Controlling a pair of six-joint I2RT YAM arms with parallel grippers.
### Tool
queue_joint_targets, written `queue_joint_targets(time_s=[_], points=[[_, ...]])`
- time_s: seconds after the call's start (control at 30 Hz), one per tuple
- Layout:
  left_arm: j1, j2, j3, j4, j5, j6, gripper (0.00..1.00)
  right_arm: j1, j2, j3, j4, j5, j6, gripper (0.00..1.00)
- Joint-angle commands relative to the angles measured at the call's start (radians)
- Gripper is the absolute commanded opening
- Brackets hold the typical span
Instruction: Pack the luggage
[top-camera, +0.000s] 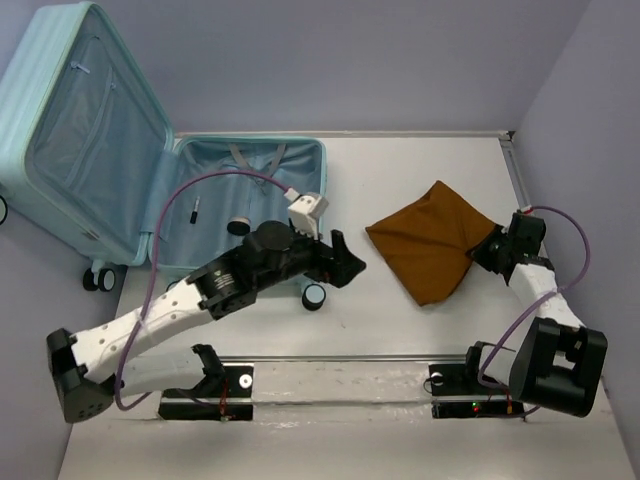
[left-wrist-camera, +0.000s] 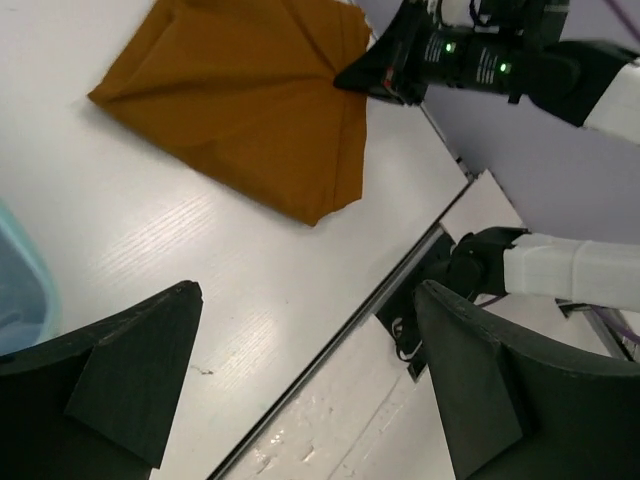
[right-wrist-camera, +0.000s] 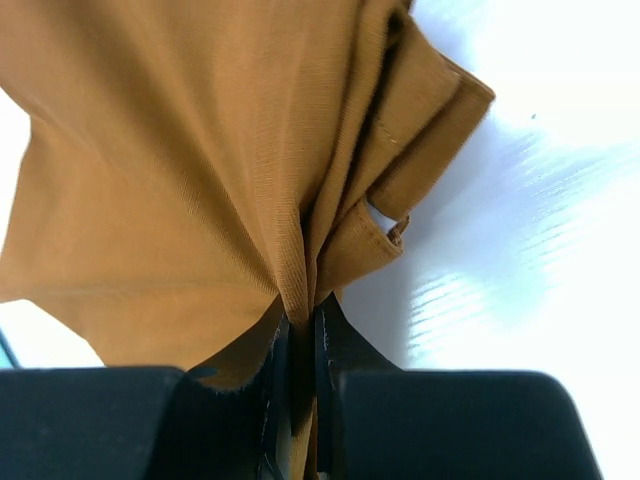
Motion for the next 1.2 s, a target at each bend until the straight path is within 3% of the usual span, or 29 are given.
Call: queue_joint_targets(time_s=[0.0,0.17,0.3,0.6,0.7,0.87,0.93,1.07,1.17], points=[[-0.106,0.184,0.157,0.028,-0.245,0.024,0.99,-0.001,0.023,0.087,-0.036,-0.021,-0.080,0.07],[-0.106,0.513,0.428,-0.085,-0.375,0.119,0.99,-0.001,0.083,0.081,0.030,-0.072,-0.076,0.07],[-0.094,0.886,0.813,-0.225,-0.484,0.236,0.99,-0.001,0.085,0.082,0.048,-0.093,-0.082,0.07],[0.079,1.403,1.439,-0.391,-0.242,0.300,0.99,-0.001,0.099,0.076,0.103,-0.153,-0.065,0.07],[0.104,1.505,1.521,-0.417,-0.174,0.299,0.99,-0.001,0.091,0.073,0.108,-0.162,-0.062,0.07],[0.133,1.593,1.509,-0.408,-0.076,0.299,0.99,-0.001,0.091,0.064,0.116,-0.121,-0.051,0.09],[0.133,1.606,1.484,-0.405,-0.052,0.296,0.99,-0.001,0.098,0.058,0.116,-0.078,-0.033,0.32],[0.133,1.609,1.406,-0.360,0.002,0.287,0.99,-0.001,0.114,0.040,0.126,-0.006,-0.008,0.90],[0.133,1.607,1.375,-0.351,0.004,0.287,0.99,-0.001,0.135,0.027,0.151,-0.009,0.009,0.98]])
